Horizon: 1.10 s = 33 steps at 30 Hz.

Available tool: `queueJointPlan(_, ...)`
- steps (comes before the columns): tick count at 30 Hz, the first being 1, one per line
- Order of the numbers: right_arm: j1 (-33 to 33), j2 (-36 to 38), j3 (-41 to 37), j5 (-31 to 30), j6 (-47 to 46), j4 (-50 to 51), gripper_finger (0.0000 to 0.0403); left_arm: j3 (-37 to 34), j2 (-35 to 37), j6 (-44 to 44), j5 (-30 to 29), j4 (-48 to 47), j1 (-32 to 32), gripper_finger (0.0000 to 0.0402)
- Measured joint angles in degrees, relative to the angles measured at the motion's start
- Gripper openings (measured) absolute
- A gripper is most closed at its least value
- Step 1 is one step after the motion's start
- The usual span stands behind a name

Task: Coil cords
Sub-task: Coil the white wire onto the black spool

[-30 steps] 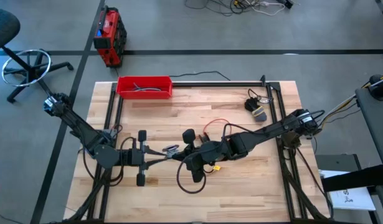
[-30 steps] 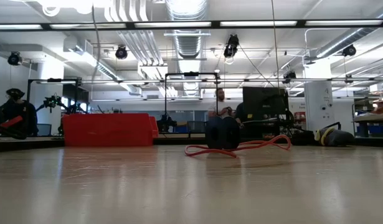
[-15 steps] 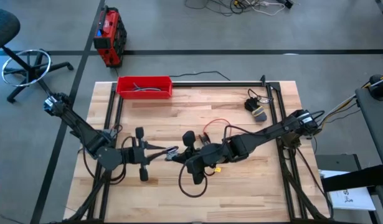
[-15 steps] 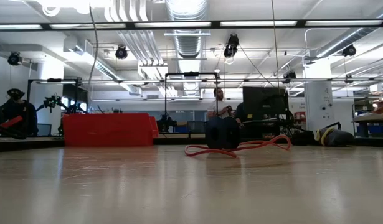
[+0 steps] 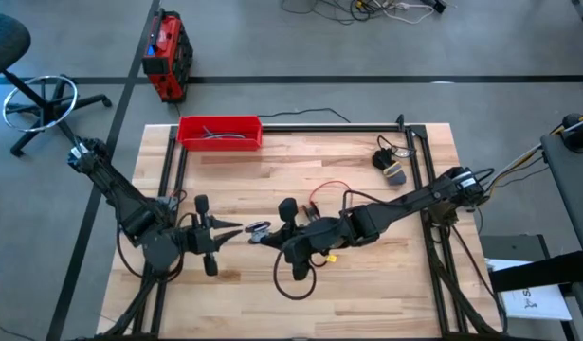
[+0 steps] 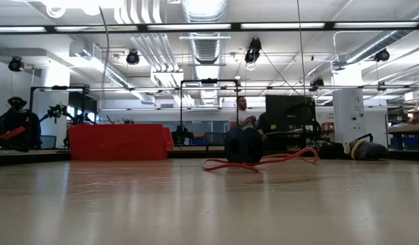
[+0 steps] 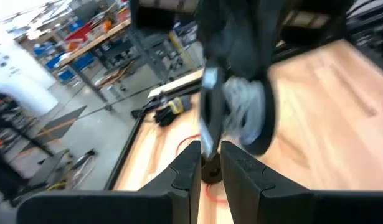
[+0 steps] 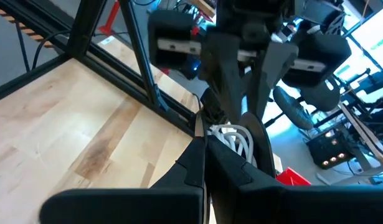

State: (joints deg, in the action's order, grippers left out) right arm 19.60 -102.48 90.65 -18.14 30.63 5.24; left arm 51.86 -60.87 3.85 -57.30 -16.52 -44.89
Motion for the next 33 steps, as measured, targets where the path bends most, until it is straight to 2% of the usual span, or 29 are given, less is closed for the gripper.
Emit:
queueJointPlan(3,0.27,0.07,0.00,0.08,0.02,-0.48,0.0000,-0.03,0.01,-2.61,-1.79,-2.97,0.19,0.0052)
queueJointPlan(11,0.28,0.07,0.00,0.16,0.35,-1.47,0.0000,-0.03,-1.15,-3.99,-0.12,-2.84,0.82,0.0052)
queueJointPlan(18,0.28,0.07,0.00,0.45,0.34,-1.66,0.0000,-0.14,-4.54,-0.25,-0.68,1.28,1.30,0.0054)
queueJointPlan(26,0.26,0.07,0.00,0.33,0.09,-1.30,0.0000,-0.14,-2.92,0.73,-2.11,3.90,1.39,0.0076)
queueJointPlan(33,0.26,0.07,0.01,0.33,0.03,-1.25,0.0000,-0.14,-2.99,0.47,1.14,4.22,1.69,0.0087)
